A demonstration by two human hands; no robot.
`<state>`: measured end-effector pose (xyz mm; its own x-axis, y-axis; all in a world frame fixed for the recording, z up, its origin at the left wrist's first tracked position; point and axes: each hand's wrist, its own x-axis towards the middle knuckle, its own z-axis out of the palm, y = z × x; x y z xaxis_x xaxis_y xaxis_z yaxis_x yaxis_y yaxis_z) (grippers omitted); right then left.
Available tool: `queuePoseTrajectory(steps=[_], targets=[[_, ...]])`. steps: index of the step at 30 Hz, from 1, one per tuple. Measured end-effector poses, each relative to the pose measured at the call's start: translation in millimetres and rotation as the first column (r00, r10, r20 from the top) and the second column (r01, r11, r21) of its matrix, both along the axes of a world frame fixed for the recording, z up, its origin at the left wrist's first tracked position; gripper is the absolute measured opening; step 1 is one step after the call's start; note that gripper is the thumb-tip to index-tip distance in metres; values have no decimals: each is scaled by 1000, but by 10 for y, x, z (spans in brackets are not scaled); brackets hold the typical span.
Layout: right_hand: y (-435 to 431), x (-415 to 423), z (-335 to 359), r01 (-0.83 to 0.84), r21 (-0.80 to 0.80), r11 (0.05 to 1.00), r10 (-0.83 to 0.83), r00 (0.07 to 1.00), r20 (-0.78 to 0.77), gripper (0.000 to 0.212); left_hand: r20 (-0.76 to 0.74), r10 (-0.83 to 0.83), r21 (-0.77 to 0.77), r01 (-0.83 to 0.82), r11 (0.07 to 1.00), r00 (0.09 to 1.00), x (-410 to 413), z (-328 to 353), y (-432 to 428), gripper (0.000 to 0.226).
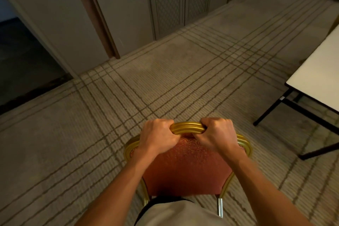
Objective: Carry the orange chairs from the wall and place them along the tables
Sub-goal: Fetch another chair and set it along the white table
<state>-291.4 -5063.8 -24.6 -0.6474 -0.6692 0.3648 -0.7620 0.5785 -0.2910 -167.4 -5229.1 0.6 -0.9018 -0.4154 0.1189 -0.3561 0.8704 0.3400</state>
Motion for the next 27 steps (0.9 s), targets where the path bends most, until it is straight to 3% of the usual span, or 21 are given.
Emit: queuePoseTrajectory(steps=[10, 18, 22, 23, 27], targets=[[-1173, -1502, 309, 139, 10, 990, -138, 988, -65, 51, -112, -124, -37, 120, 992, 986, -1705, 205, -1350, 31], [-1646, -2683, 341, 190, -56, 980, -196, 970, -144, 48, -173, -247, -120, 229, 966, 953, -3041, 215, -1916, 39], [-1813, -3259, 274, 187, -96, 978, -199, 968, -149, 48, -198, -249, -76, 238, 968, 948, -3624, 160, -2091, 38], [-1926, -3790, 306, 201, -107, 974, -218, 960, -177, 47, -219, -244, -134, 218, 967, 945, -4155, 185, -2178, 37], [-2079, -4582, 378, 221, -106, 969, -234, 963, -134, 46, -216, -257, -129, 233, 964, 942, -4979, 274, -2343, 33]])
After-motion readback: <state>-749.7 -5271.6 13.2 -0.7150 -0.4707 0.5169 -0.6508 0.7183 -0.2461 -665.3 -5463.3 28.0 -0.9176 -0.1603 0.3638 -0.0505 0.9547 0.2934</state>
